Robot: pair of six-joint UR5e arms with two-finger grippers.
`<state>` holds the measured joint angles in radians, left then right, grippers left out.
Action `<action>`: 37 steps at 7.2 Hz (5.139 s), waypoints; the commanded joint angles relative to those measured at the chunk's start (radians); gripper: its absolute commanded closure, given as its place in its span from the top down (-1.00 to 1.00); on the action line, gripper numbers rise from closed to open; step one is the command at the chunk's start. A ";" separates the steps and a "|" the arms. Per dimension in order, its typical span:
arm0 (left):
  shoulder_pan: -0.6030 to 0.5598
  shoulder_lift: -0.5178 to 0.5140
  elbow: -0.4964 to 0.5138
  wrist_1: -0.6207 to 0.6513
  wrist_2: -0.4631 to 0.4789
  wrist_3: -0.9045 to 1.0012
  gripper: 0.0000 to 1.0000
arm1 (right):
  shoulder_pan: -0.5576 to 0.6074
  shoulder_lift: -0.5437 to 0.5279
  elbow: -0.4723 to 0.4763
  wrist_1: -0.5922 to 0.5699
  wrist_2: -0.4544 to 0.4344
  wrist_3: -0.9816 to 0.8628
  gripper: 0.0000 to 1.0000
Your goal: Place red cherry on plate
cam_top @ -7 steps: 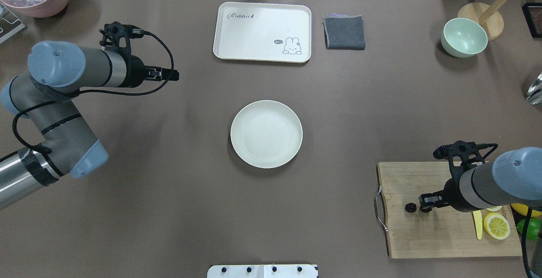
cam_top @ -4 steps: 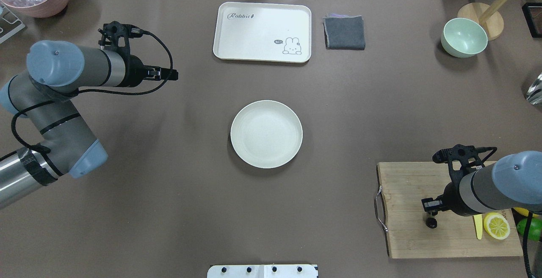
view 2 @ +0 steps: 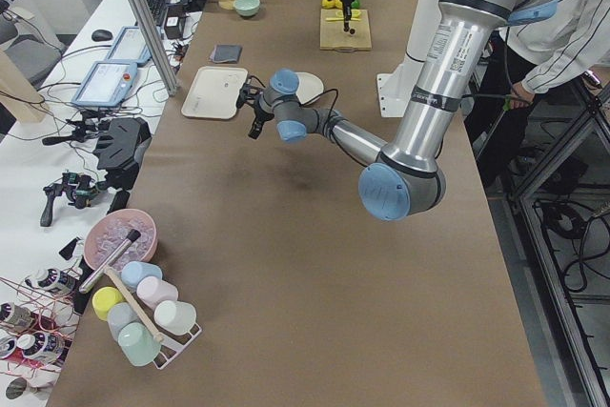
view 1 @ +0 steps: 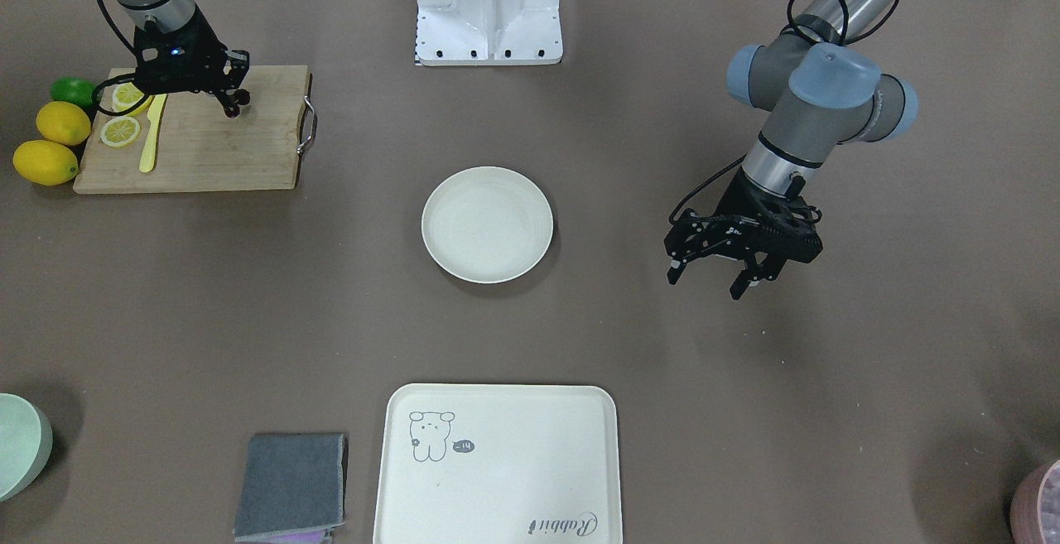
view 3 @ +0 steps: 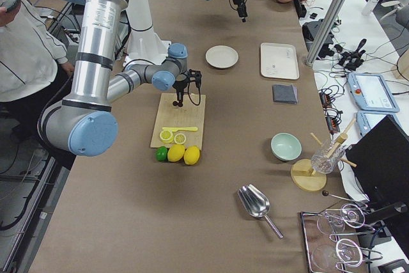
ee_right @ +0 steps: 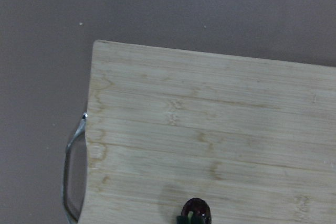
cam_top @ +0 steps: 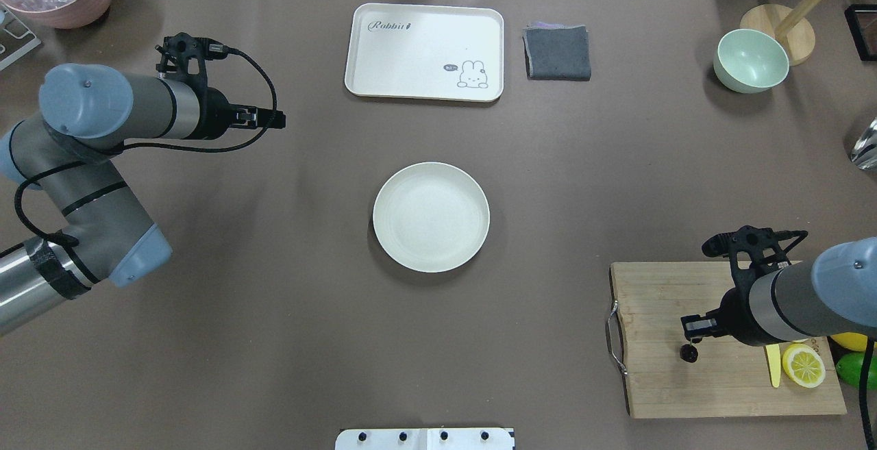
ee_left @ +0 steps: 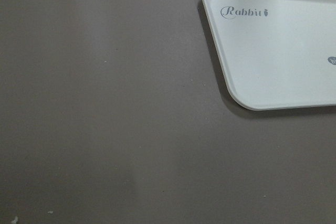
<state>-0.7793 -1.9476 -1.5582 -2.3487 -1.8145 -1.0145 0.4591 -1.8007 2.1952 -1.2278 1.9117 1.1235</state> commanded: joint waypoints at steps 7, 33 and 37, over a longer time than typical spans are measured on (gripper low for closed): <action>-0.362 0.189 0.072 0.020 -0.353 0.385 0.96 | 0.036 0.878 -0.320 -0.472 -0.063 0.004 -1.00; -0.782 0.414 -0.119 0.603 -0.479 1.030 0.96 | 1.196 0.103 -0.459 -0.481 0.425 -1.352 1.00; -0.782 0.423 -0.120 0.603 -0.479 1.030 0.96 | 1.204 0.092 -0.459 -0.481 0.421 -1.337 1.00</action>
<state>-1.5616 -1.5258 -1.6779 -1.7456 -2.2933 0.0153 1.6618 -1.7092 1.7367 -1.7089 2.3327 -0.2147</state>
